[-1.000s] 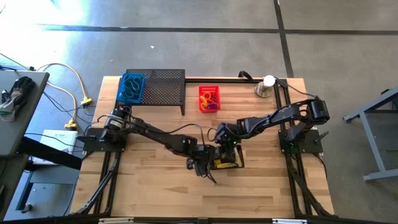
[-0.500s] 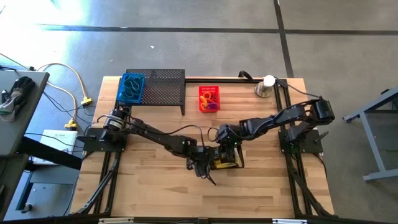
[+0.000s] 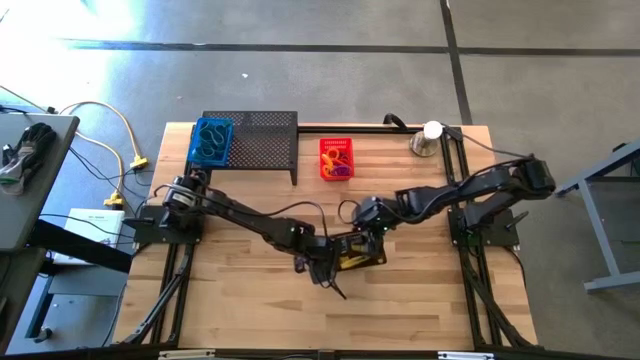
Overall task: Pick & Place Office Desk Supplies
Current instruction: Put the black bin containing the crayon boxes on the shelf
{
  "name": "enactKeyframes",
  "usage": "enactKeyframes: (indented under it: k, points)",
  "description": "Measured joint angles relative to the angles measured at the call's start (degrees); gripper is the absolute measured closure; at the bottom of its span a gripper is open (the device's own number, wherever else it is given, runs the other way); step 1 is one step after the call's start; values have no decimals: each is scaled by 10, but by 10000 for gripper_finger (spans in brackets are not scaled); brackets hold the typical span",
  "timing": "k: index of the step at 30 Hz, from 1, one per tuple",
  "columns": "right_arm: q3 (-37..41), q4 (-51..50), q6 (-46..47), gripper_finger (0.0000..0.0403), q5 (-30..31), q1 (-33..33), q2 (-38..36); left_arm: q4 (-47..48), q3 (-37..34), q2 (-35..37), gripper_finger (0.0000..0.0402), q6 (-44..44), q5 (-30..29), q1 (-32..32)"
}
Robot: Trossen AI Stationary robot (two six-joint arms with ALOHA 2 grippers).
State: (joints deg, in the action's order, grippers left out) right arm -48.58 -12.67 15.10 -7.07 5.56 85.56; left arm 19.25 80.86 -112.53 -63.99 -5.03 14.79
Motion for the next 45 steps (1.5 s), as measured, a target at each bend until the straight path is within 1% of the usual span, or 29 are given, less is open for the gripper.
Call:
enactKeyframes:
  k: [3,7,11,14,17,21,25,29,34,38,40,43,45]
  points:
    - [0,-5,-2,197,15,7,-26,2,0,7,400,-7,-9,1]
    - [0,1,-19,195,51,6,-54,8,1,14,400,4,-15,-1]
    - [0,0,-14,195,87,6,-93,28,0,31,400,21,-49,-3]
    - [0,-5,-14,198,91,6,-125,43,2,48,400,36,-73,-3]
    - [0,-7,1,203,91,9,-151,76,2,65,400,60,-86,-3]
    - [-1,-6,34,207,91,23,-175,139,2,92,400,115,-99,-4]
    - [-1,-6,31,208,93,46,-187,207,2,126,400,193,-105,-5]
    - [0,-9,27,209,96,70,-187,265,2,176,400,270,-128,-5]
    - [0,-5,31,209,97,88,-185,322,2,245,400,363,-127,-21]
    - [0,-3,33,209,97,94,-185,378,2,285,400,432,-130,-49]
    - [0,-3,33,209,97,99,-185,415,2,296,400,469,-142,-71]
    - [0,-1,33,209,99,103,-185,467,2,301,400,516,-177,-110]
    - [0,-1,33,209,102,103,-185,491,2,305,400,540,-179,-137]
